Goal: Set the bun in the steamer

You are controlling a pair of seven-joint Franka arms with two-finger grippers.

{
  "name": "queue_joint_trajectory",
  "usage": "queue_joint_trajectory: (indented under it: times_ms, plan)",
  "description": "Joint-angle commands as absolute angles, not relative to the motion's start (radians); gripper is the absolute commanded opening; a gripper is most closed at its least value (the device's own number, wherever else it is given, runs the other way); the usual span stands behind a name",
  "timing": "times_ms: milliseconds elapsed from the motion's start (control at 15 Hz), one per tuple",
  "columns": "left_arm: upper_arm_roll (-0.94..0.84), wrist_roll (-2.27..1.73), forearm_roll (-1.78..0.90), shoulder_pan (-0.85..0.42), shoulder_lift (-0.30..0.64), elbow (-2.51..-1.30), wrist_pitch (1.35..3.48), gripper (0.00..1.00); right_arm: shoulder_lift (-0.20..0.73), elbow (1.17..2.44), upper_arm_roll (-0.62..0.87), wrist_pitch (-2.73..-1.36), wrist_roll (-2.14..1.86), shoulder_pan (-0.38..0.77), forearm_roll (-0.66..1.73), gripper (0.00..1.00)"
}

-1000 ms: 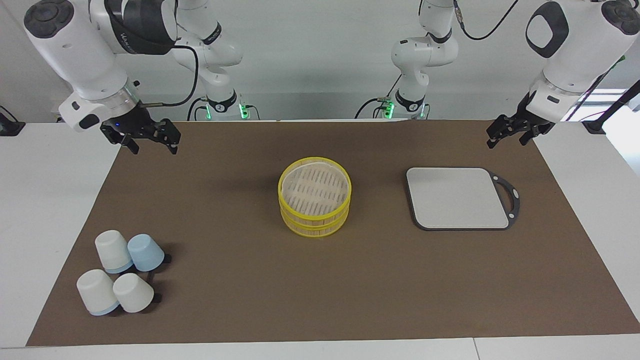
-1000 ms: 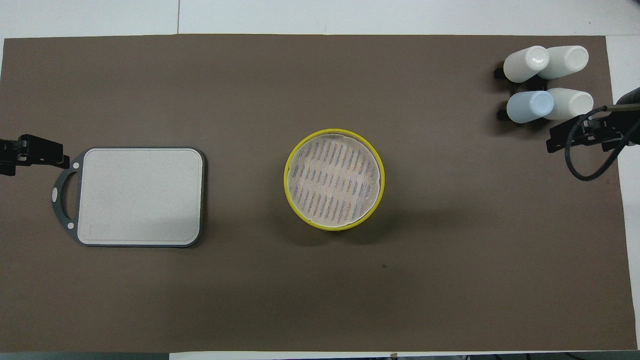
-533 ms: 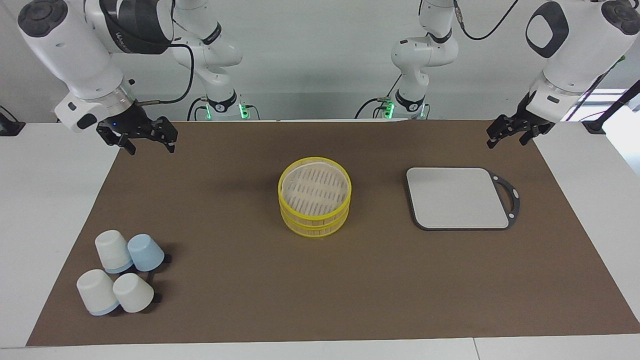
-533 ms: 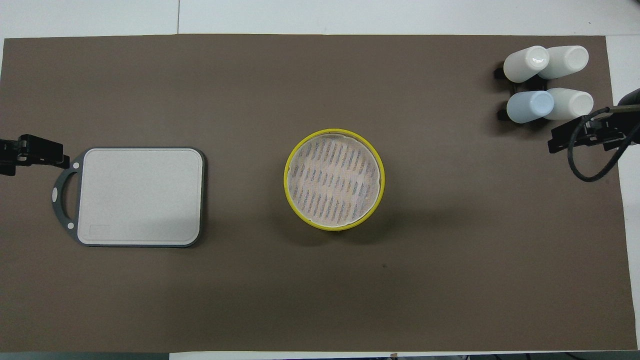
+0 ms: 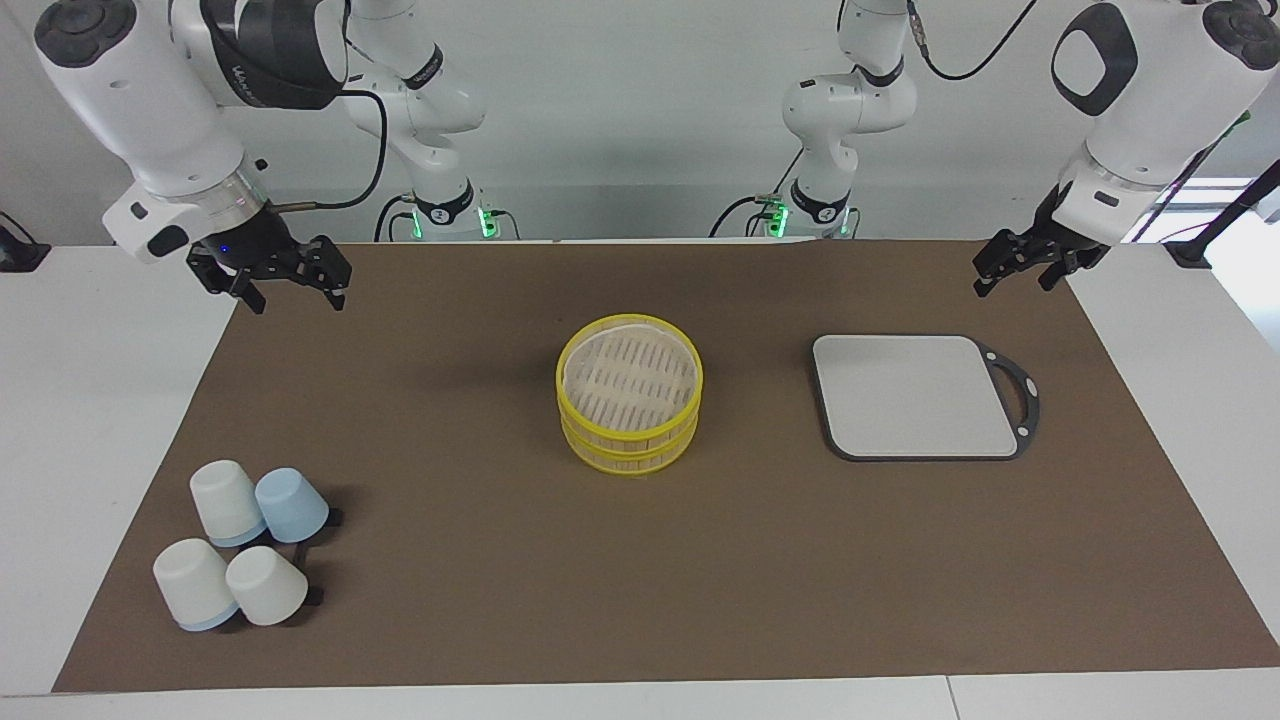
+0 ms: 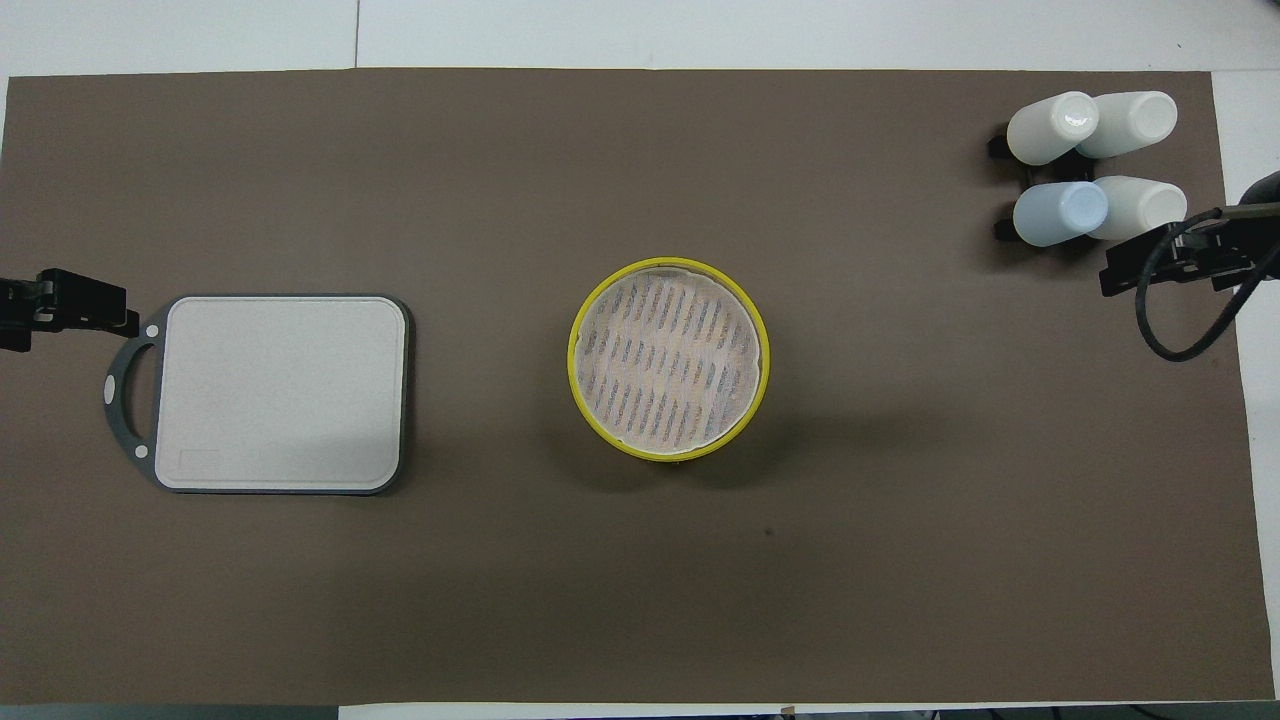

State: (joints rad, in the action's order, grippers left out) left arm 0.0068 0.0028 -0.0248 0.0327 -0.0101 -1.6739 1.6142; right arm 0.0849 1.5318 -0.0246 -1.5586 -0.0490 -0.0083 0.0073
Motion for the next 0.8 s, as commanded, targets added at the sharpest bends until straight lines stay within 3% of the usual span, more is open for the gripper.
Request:
queue_joint_trajectory:
  times_ms: [0,733]
  plan:
    - [0.009,0.003,-0.002,0.031,-0.038,-1.706,1.617,1.00,0.063,1.554,-0.014,-1.574,-0.067,-0.023,-0.005,1.00]
    - [0.009,0.003,-0.002,0.031,-0.038,-1.706,1.617,1.00,0.060,1.555,-0.014,-1.569,-0.069,-0.023,-0.005,1.00]
